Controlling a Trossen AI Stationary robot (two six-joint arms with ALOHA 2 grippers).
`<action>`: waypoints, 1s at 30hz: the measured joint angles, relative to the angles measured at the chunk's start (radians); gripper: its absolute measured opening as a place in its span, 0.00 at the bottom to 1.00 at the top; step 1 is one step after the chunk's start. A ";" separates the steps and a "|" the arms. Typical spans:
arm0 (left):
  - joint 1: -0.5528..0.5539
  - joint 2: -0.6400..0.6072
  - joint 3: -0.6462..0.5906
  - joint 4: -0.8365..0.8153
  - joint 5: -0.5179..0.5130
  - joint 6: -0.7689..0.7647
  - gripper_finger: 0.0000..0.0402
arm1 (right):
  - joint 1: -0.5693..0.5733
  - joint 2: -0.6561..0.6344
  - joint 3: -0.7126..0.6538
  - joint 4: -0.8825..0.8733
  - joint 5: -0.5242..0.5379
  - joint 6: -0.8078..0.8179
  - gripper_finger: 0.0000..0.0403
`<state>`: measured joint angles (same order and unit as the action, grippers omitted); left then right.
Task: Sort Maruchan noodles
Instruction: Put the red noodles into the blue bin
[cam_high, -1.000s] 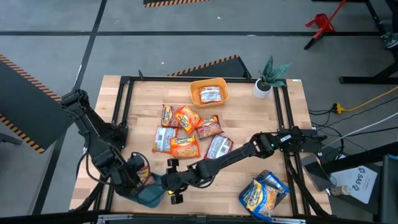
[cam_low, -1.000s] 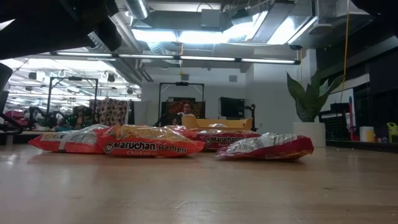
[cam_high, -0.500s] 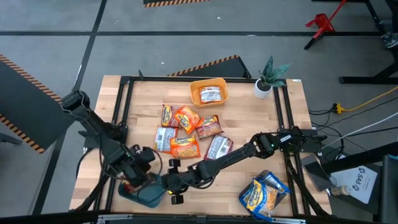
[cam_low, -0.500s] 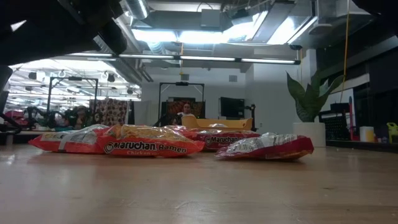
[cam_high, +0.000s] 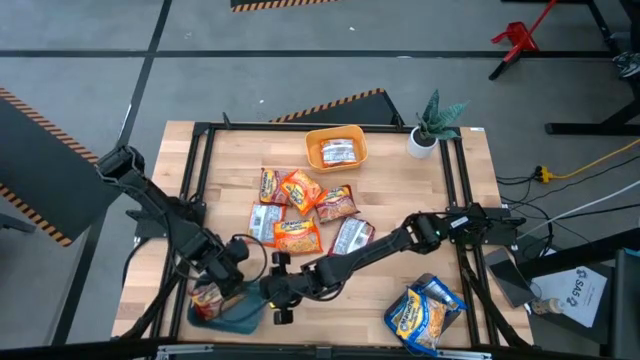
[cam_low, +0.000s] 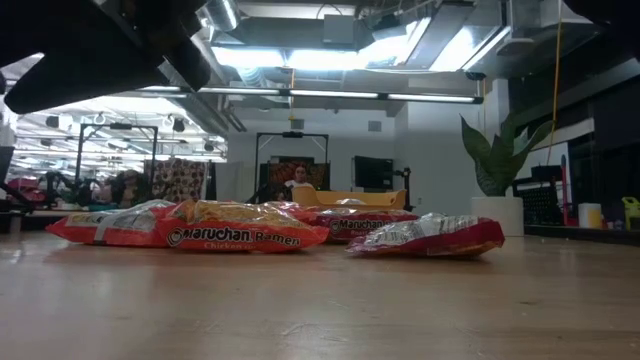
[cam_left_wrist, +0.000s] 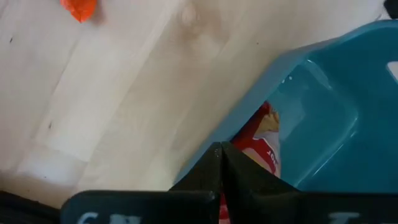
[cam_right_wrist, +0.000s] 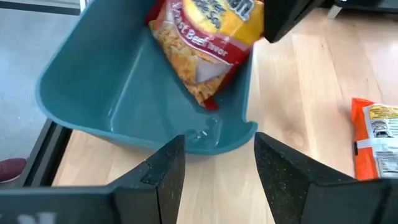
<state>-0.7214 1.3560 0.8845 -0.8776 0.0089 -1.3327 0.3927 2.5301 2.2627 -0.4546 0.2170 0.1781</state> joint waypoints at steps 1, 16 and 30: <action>-0.002 0.000 0.000 0.001 -0.003 0.000 0.00 | -0.001 0.000 0.000 0.009 -0.008 -0.019 0.44; -0.012 0.000 -0.001 -0.001 -0.084 -0.003 0.00 | -0.042 0.020 0.003 0.018 -0.059 0.067 0.44; -0.012 0.000 -0.001 -0.005 -0.052 -0.027 0.00 | -0.002 0.024 0.002 -0.062 -0.099 0.198 0.44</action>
<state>-0.7338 1.3556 0.8837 -0.8826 -0.0435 -1.3593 0.3909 2.5544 2.2646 -0.5168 0.1181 0.3759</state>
